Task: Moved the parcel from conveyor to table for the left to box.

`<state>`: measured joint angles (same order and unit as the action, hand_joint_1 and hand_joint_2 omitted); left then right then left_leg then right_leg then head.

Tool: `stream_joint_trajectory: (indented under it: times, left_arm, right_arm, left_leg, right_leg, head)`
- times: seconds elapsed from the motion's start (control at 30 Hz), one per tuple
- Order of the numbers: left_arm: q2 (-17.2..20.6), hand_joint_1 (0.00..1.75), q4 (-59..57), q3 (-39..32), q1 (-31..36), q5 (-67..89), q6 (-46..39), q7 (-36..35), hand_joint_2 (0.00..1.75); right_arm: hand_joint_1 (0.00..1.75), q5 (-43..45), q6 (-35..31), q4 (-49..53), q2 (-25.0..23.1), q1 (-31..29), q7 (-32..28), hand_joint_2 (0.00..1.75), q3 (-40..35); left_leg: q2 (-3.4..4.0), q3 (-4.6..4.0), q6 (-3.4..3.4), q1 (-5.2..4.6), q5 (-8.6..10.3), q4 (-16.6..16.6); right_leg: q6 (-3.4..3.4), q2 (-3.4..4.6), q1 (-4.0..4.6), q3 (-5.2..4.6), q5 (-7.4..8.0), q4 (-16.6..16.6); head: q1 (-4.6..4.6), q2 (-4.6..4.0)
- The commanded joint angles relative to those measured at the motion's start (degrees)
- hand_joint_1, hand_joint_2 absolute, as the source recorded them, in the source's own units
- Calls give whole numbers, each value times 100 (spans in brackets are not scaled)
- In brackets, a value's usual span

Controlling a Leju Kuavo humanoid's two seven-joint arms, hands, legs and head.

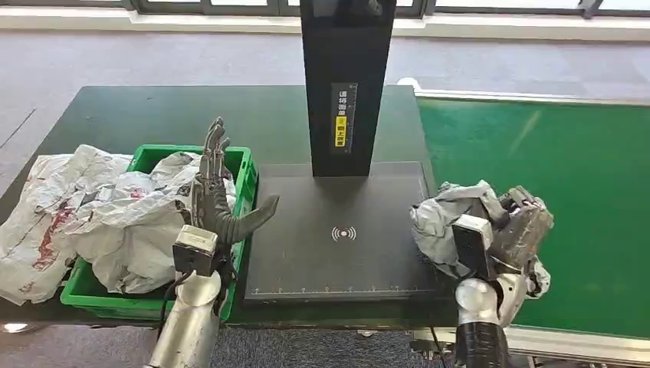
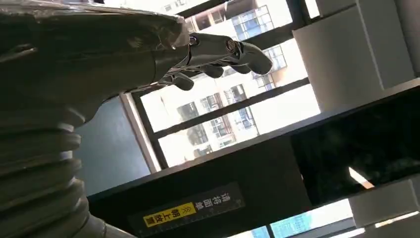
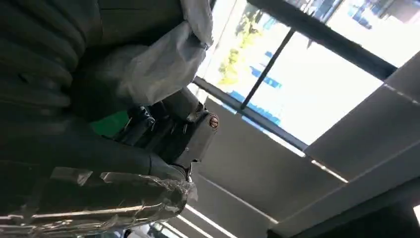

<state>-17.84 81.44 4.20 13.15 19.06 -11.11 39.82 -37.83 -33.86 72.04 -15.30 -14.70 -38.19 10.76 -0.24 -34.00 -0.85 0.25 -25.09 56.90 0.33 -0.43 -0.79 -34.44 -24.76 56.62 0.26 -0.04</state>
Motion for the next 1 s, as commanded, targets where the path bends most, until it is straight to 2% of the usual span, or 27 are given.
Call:
stream_joint_trajectory:
  times: [0.03, 0.3, 0.53, 0.57, 0.6, 0.7, 0.73, 1.0]
  left_arm:
    - [-216, 0, -284, -113, -360, -71, 129, 18, 175]
    - [-177, 0, -637, 88, -116, -137, 130, 18, 175]
    - [-135, 0, -697, 164, -81, -183, 50, 18, 175]
    - [-113, 0, -725, 209, -52, -208, 25, 18, 175]
    - [-88, 0, -749, 255, -24, -228, -14, 18, 175]
    - [-45, 0, -803, 307, 14, -237, -104, 18, 175]
    - [-42, 0, -799, 304, 5, -228, -136, 18, 175]
    - [-7, 0, -690, 316, -104, -196, -249, 18, 175]
  right_arm:
    - [175, 199, 434, -79, -191, -204, -29, 175, -1314]
    - [175, 235, 483, -1130, -341, -685, -49, 175, -1859]
    - [175, 220, 470, -1442, -323, -809, -11, 175, -1916]
    - [79, 58, 544, -1764, -300, -917, 136, 175, -2025]
    - [2, -227, 555, -2247, -277, -1081, 288, 175, -2181]
    - [0, -511, 472, -3322, -369, -1413, 470, 175, -2271]
    - [0, -565, 412, -3532, -389, -1476, 499, 0, -2272]
    - [0, -579, 336, -3875, -380, -1529, 494, 0, -2222]
  left_leg:
    - [30, 26, 1, -2, -9, -9]
    - [28, 28, -3, 4, -5, -9]
    - [10, 18, -3, 2, -1, -6]
    - [13, 25, -3, 1, -3, -8]
    - [20, 36, -2, 3, -5, -12]
    - [34, 44, -3, 5, -5, -15]
    - [27, 33, -6, 5, -1, -12]
    - [12, 30, -8, 5, -1, -10]
  right_leg:
    - [-2, 30, -1, 16, -1, -7]
    - [-1, 30, 1, 21, 1, -10]
    - [-1, 12, 0, 15, -1, -7]
    - [-1, 15, -1, 21, -3, -8]
    - [-2, 22, 1, 31, -1, -14]
    - [-3, 37, 3, 34, 3, -18]
    - [-3, 30, 3, 24, 4, -13]
    - [-2, 16, 3, 25, -2, -12]
  head:
    - [0, 0]
    - [0, 0]
    - [-2, 0]
    - [0, 0]
    - [0, 0]
    - [0, 2]
    - [0, 0]
    - [0, 2]
